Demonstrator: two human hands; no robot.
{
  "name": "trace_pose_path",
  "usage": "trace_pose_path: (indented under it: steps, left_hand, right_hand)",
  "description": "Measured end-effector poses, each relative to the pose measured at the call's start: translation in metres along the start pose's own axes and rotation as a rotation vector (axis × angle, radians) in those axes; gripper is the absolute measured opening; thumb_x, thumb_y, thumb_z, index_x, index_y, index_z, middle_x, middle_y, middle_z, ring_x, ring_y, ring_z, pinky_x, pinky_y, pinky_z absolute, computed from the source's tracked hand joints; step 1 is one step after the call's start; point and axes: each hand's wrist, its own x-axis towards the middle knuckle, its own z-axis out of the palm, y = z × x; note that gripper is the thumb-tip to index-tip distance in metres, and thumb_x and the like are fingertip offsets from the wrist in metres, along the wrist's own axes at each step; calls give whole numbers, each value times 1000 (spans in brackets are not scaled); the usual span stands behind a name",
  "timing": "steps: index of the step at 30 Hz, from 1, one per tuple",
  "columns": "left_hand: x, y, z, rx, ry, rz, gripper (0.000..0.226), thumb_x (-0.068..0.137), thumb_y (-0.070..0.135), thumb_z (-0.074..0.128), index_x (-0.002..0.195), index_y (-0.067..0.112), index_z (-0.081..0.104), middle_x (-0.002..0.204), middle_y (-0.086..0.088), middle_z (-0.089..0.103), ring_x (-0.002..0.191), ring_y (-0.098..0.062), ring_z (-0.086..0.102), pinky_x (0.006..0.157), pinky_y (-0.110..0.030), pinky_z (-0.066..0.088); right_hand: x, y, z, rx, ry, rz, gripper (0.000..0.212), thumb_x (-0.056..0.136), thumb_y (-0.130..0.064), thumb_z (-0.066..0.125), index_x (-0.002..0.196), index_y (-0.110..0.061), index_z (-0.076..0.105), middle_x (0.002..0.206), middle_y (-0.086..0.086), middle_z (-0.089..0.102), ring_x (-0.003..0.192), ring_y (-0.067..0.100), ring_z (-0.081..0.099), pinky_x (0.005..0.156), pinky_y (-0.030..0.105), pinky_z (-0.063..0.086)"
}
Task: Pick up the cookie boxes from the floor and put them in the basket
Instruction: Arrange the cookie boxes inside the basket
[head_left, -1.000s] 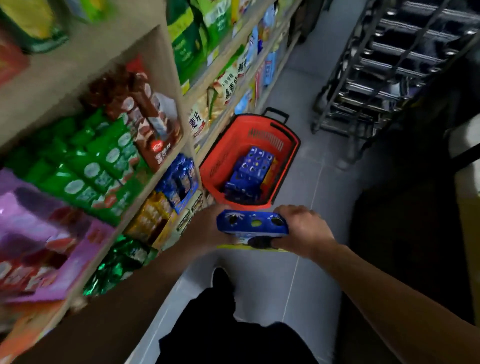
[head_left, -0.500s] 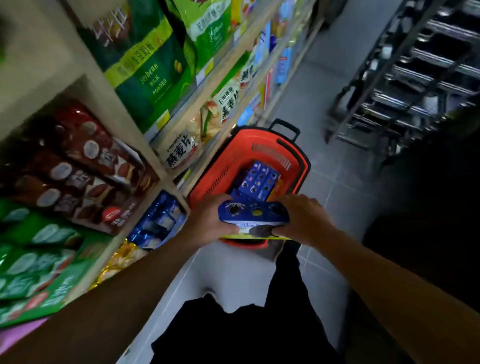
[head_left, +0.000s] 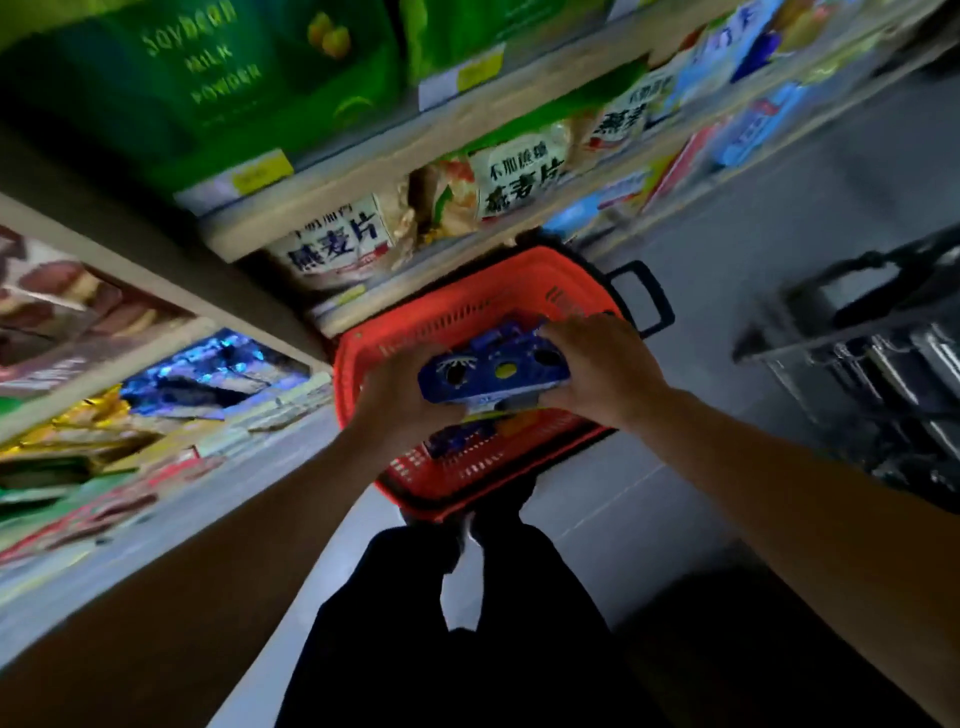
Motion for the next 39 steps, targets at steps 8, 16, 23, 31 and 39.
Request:
trace_pose_path:
  steps: [8,16,23,31,39]
  left_hand:
    - [54,-48,53,51,150,-75,54,59,24,83,109,17,65,96,1,68,87,-18,63,73,-29,49]
    - [121,-117,138,61,205,-239,58,64,15,82,118,12,62,113,-8,65,100,-23,59,79,-23,37]
    - [190,-192,212,64,291,-304,63,65,13,80,124,15,58,119,-10,61,105,-27,58,84,-26,41]
    - [254,-248,282,9,371,-354,64,70,13,78,129,18,54,128,-9,51,108,-22,52,84,-18,35]
    - [266,-271,303,-102,145,-456,83,73,24,81,144,15,38,145,-9,40,128,-27,44,103,-34,40]
  right_hand:
    - [72,30,43,-118,-55,-79,68,73,-40,79,133,-22,50,126,5,59,117,33,53,100,43,35]
    - [141,87,158,-58,-130,-124,63,80,-32,74,135,-18,47,131,5,56,123,31,49,106,44,32]
    - [209,134,260,-49,-2,-176,61,78,-27,77,132,-15,51,129,8,54,122,34,48,102,46,38]
    - [269,168,339,-115,153,-156,60,78,-12,74,133,-19,51,126,6,55,122,32,48,107,45,35]
    - [272,185,377,-142,-125,-117,80,84,-39,65,153,-23,27,156,2,28,142,34,24,113,48,29]
